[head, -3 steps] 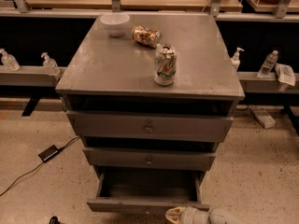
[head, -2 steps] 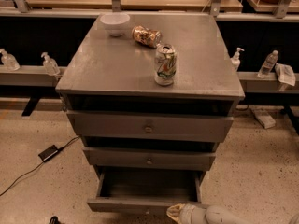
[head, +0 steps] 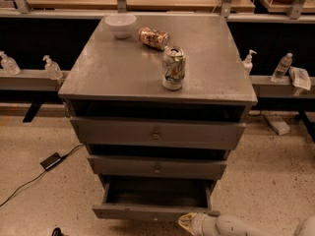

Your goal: Close bottom drawer

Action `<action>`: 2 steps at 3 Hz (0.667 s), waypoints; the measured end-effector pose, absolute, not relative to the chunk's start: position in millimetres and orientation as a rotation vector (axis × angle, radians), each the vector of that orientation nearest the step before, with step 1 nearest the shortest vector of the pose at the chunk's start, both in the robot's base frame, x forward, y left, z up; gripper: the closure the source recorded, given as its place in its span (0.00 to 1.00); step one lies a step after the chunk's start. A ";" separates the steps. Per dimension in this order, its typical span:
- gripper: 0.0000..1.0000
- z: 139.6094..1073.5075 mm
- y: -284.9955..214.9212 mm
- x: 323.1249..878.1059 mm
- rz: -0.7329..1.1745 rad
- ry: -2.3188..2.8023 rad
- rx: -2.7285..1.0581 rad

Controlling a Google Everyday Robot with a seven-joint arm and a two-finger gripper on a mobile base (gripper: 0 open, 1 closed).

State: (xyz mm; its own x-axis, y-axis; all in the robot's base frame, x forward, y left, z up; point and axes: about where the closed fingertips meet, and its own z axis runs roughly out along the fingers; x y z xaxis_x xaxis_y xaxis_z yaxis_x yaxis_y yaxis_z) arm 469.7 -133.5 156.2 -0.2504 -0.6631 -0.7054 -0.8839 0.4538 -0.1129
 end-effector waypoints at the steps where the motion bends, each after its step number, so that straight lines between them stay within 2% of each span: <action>1: 1.00 157.6 -141.3 495.9 0.401 1.984 -1.275; 2: 1.00 172.2 -142.7 528.6 0.400 1.935 -1.271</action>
Offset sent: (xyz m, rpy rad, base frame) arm 0.1519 -0.0169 0.0438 0.0372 -0.1071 0.0340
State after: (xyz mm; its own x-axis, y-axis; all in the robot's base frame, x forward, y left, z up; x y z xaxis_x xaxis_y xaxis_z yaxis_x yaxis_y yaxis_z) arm 528.6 -142.7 172.2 -0.2036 -0.6376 -0.7430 -0.8797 0.4522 -0.1469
